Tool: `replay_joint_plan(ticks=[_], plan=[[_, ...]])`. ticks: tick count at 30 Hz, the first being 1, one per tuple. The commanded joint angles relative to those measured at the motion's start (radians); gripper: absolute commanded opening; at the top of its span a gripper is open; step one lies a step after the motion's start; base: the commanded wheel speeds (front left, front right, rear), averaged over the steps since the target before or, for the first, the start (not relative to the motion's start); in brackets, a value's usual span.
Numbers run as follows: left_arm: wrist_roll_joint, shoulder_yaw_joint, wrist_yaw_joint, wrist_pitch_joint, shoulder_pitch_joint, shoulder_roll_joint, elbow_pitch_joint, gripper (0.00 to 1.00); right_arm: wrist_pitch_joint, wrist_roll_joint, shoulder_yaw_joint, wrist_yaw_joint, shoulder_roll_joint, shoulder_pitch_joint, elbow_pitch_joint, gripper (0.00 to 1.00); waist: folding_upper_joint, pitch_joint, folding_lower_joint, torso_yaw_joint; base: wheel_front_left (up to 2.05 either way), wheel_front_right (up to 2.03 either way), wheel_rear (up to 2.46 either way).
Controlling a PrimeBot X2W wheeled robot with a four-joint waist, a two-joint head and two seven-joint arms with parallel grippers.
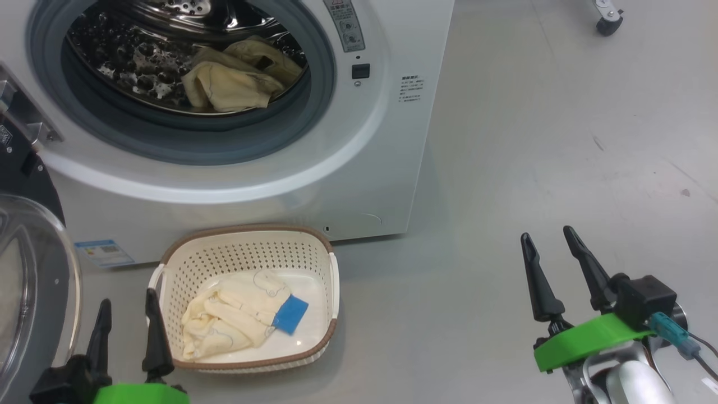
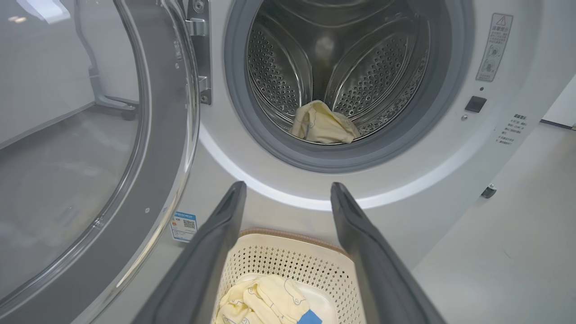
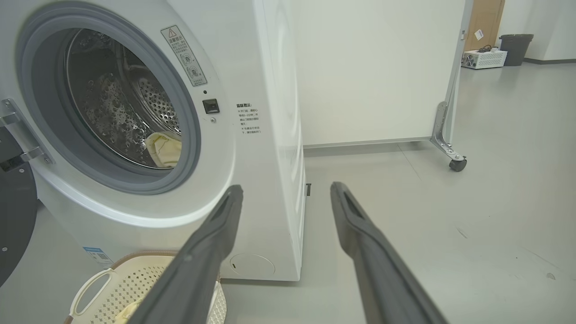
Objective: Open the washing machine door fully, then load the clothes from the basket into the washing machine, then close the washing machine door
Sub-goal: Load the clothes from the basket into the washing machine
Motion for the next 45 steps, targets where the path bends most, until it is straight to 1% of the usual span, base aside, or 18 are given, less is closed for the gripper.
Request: replay_joint_plan(ticks=[1, 30, 41, 45], plan=[[-0.004, 0.038, 0.003, -0.014, -0.011, 0.004, -0.037, 1.0, -0.006, -0.009, 0.017, 0.003, -0.01, -0.015, -0.032, 1.0, 0.0, -0.003, 0.0001, 0.0, 0.0, 0.0, 0.0], [-0.028, 0.042, 0.022, -0.014, 0.012, 0.004, -0.026, 1.0, -0.006, -0.028, 0.036, 0.003, -0.01, -0.007, -0.019, 1.0, 0.0, -0.068, 0.0001, -0.006, 0.0, 0.0, 0.0], [-0.022, 0.038, 0.03, -0.014, 0.018, 0.004, -0.031, 1.0, -0.006, -0.025, 0.039, 0.003, -0.01, -0.007, -0.027, 1.0, 0.0, -0.06, 0.0001, -0.003, 0.0, 0.0, 0.0], [-0.03, 0.034, 0.042, -0.014, 0.021, 0.004, 0.011, 1.0, -0.006, -0.023, 0.043, 0.003, -0.01, -0.01, -0.028, 1.0, 0.0, -0.048, 0.0001, -0.01, 0.0, 0.0, 0.0]])
